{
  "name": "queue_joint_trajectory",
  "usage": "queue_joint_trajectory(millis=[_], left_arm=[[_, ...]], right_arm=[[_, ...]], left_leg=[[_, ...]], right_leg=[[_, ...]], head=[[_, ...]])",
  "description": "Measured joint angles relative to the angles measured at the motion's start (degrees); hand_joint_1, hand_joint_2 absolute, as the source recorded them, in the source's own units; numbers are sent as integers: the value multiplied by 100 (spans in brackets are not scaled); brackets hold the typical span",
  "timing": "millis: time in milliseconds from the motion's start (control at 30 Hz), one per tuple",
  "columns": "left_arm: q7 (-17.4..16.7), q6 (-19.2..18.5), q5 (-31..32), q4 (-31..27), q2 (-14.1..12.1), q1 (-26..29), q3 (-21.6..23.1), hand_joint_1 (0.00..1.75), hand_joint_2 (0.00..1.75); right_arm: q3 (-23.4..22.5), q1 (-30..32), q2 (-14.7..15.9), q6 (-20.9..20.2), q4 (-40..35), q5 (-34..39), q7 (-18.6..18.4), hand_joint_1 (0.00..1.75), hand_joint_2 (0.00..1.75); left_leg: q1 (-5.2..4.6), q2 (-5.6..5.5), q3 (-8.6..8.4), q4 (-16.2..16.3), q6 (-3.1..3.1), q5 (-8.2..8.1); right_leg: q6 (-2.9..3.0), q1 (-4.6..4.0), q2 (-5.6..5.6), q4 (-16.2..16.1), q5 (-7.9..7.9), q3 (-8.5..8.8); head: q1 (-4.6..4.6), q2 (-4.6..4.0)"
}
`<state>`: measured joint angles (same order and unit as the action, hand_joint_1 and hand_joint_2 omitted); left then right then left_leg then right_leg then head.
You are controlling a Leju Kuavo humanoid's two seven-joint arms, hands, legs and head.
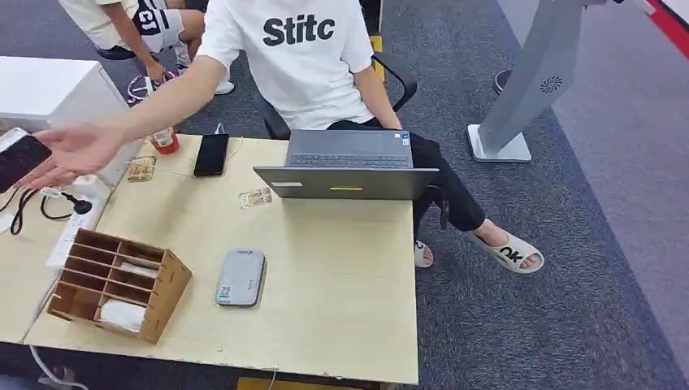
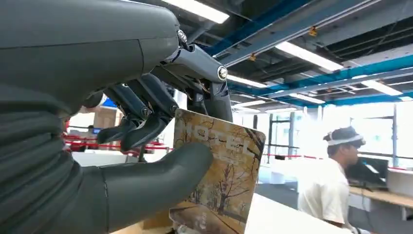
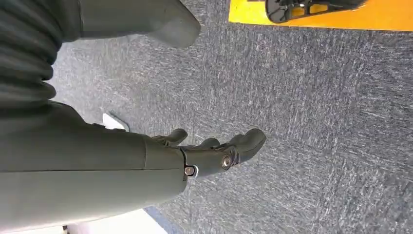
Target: Pass the card to the sensor for recognition and then transmit it.
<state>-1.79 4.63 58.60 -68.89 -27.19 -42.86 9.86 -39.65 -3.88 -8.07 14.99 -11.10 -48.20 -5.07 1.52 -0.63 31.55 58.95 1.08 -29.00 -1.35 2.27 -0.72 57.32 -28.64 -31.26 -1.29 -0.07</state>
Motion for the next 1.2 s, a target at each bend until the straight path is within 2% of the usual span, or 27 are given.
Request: queue_joint_trajectory(millis=[267, 300, 333, 467, 567, 667, 767, 833, 900, 1067, 1100, 1200], left_arm=[[64, 116, 96, 253, 276, -77, 0, 175, 175], [118, 185, 66, 253, 338, -77, 2, 45, 175], [166, 249, -13, 253, 397, -75, 2, 0, 175], [308, 505, -337, 58, 652, 47, 2, 0, 175], [308, 500, -448, -240, 843, 173, 2, 0, 175], [363, 529, -549, -488, 955, 320, 2, 0, 175], [560, 704, -833, -779, 1008, 632, 0, 0, 175], [772, 908, -1067, -1033, 1038, 1007, -44, 0, 175], [1160, 1251, -1407, -1431, 1095, 1559, -148, 0, 175], [1491, 1506, -1631, -2031, 1200, 2462, -374, 0, 175], [1614, 1592, -1681, -2187, 1224, 2748, -429, 0, 175], [2287, 1994, -1869, -2836, 1419, 3924, -647, 0, 175]], right_arm=[[-44, -9, 0, 7, 0, -26, 7, 0, 175], [-54, -11, 0, 13, 0, -39, 9, 0, 175], [-66, -12, 0, 22, 0, -44, 9, 0, 175], [-96, -11, 0, 46, 0, -100, -50, 0, 175], [-120, -13, 0, 44, 0, -101, -57, 0, 175], [-140, -10, 0, 44, 0, -101, -35, 0, 175], [-151, -11, 0, 44, 0, -103, -22, 0, 175], [-181, -11, 0, 48, 0, -103, -33, 0, 175], [-238, -7, 0, 63, 0, -98, -70, 0, 175], [-293, -6, 0, 77, 0, -83, -74, 0, 175], [-317, -10, 0, 81, 0, -37, -65, 0, 175], [-455, 19, -13, 144, 2, 39, -37, 0, 175]], left_leg=[[-2, 0, 0, 2, -1, 0], [-2, -1, 0, 2, -1, 0], [-2, -1, 1, 2, -1, 0], [-2, -1, 0, 2, -1, 0], [-2, 1, 1, 2, -1, 0], [-2, 2, 1, 2, -1, 0], [-2, 2, 1, 1, -1, -1], [-2, 8, 1, -2, -1, -3], [-3, 14, 0, -2, -1, -5], [-2, 13, 10, -3, -7, -8], [-9, 24, 3, -7, -7, -14], [-18, 57, -13, -8, -15, -30]], right_leg=[[-1, 1, -1, 0, 1, 0], [-1, 1, 0, -1, 1, 0], [-1, 1, 0, -1, 1, 1], [-1, 2, 1, -1, 2, 2], [-2, 2, -1, -1, 3, 2], [-3, 2, -4, -1, 3, 1], [-2, 2, -4, -1, 2, 1], [-2, 2, -9, -1, 1, 1], [-3, 3, -15, -1, -1, -2], [-6, 2, -11, -2, -3, 2], [-6, 8, -18, -2, -3, 6], [-9, 16, -52, -4, -8, 2]], head=[[2, -2], [0, 0], [2, 0], [2, 0], [2, 0], [2, 0], [2, 0], [4, 0], [0, 0], [-2, 0], [-13, 0], [5, 0]])
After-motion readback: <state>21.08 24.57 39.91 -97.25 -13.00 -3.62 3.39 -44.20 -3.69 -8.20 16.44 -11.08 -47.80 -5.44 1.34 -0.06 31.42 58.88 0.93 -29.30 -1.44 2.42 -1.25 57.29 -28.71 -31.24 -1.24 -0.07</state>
